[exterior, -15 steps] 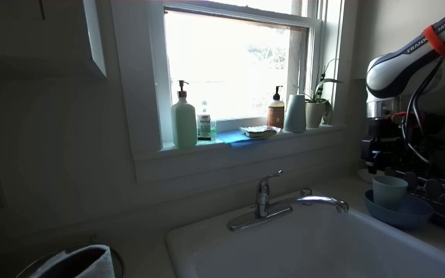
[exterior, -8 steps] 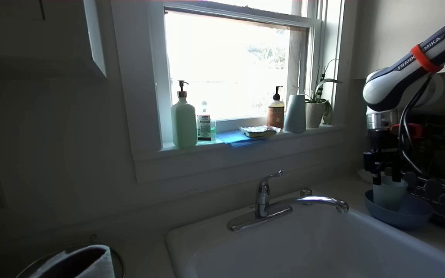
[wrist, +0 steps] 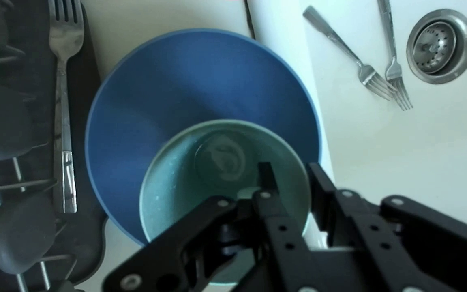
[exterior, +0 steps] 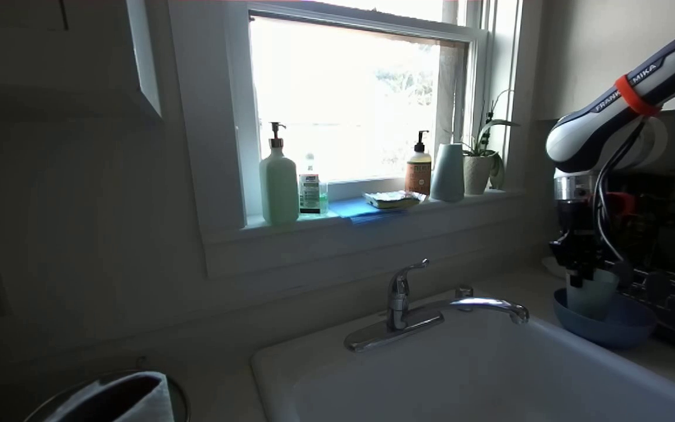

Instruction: Remove the cup from the bowl, then put the bowl on the cup

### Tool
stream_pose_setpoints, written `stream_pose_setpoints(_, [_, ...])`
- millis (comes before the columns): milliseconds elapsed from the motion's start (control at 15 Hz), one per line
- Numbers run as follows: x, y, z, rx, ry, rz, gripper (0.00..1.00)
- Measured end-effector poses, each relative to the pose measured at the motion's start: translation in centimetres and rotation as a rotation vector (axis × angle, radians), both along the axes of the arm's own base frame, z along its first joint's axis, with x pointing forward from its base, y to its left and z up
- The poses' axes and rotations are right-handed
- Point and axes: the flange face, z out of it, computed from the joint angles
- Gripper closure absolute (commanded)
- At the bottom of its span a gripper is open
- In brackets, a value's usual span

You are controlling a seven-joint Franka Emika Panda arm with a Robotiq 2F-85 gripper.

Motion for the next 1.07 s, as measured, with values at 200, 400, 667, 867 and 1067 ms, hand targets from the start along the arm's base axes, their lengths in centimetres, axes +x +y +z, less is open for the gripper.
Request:
stream_pose_setpoints(200, [0.2, 0.0, 0.0, 0.0, -0.003, 0.001, 0.99])
stream_pose_setpoints(400, [0.8, -0.3, 1.0, -0.012, -0.021, 0.003, 0.99])
stream_pose_setpoints(667, [2.1, 0.6, 3.2, -0.02, -0.042, 0.032, 0.99])
stream_pose_setpoints(867, [3.2, 2.1, 7.9, -0.046, -0.081, 0.081, 0.99])
stream_pose_setpoints(1067, [4.3, 4.4, 12.9, -0.096, -0.124, 0.154, 0.96])
